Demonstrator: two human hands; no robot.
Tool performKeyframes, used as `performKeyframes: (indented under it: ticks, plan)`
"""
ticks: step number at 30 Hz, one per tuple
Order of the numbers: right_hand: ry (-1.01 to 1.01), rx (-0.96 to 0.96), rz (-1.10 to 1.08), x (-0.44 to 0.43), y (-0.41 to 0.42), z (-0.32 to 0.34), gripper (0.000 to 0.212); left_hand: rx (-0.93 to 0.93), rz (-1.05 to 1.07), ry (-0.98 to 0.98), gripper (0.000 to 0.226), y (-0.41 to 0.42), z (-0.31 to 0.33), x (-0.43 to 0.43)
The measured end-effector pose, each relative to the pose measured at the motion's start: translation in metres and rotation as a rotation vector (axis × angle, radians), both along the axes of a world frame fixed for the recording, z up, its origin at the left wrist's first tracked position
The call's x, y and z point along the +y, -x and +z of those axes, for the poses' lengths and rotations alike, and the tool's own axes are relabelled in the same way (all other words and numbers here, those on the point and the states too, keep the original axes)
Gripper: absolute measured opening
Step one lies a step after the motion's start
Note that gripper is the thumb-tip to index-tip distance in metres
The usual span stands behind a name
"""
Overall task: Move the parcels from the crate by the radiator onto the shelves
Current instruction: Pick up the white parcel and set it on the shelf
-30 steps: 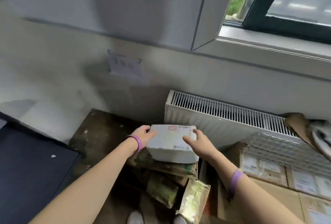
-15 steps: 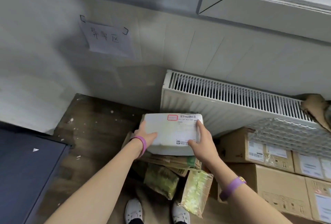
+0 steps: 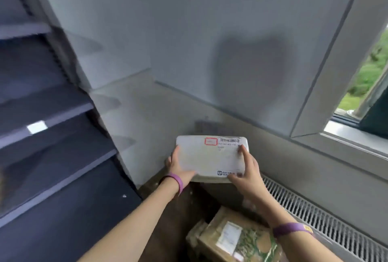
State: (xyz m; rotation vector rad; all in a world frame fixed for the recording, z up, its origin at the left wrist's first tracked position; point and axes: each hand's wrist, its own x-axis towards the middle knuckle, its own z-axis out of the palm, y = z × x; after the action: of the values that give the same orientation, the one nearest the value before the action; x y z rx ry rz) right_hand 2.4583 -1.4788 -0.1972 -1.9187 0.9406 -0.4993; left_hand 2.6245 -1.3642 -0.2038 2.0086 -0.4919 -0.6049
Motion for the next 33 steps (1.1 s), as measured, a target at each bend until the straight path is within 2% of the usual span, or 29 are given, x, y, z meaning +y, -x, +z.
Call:
performKeyframes:
  ticks: [7, 12, 18, 24, 33]
  plan:
    - [0.116, -0.216, 0.308, 0.068, -0.099, 0.108, 0.089, -0.308, 0.232, 0.130, 0.077, -0.067, 0.113, 0.116]
    - [0.186, -0.358, 0.552, 0.147, -0.179, 0.164, 0.089, -0.552, 0.506, 0.233, 0.086, -0.101, 0.166, 0.230]
    - [0.186, -0.466, 0.777, 0.236, -0.266, 0.219, 0.087, -0.750, 0.738, 0.242, 0.079, -0.140, 0.219, 0.334]
    - [0.185, -0.512, 0.831, 0.274, -0.348, 0.254, 0.088, -0.818, 0.815, 0.253, 0.077, -0.206, 0.253, 0.373]
    - [0.241, -0.596, 0.731, 0.261, -0.435, 0.300, 0.083, -0.919, 0.768, 0.307, 0.075, -0.303, 0.291, 0.360]
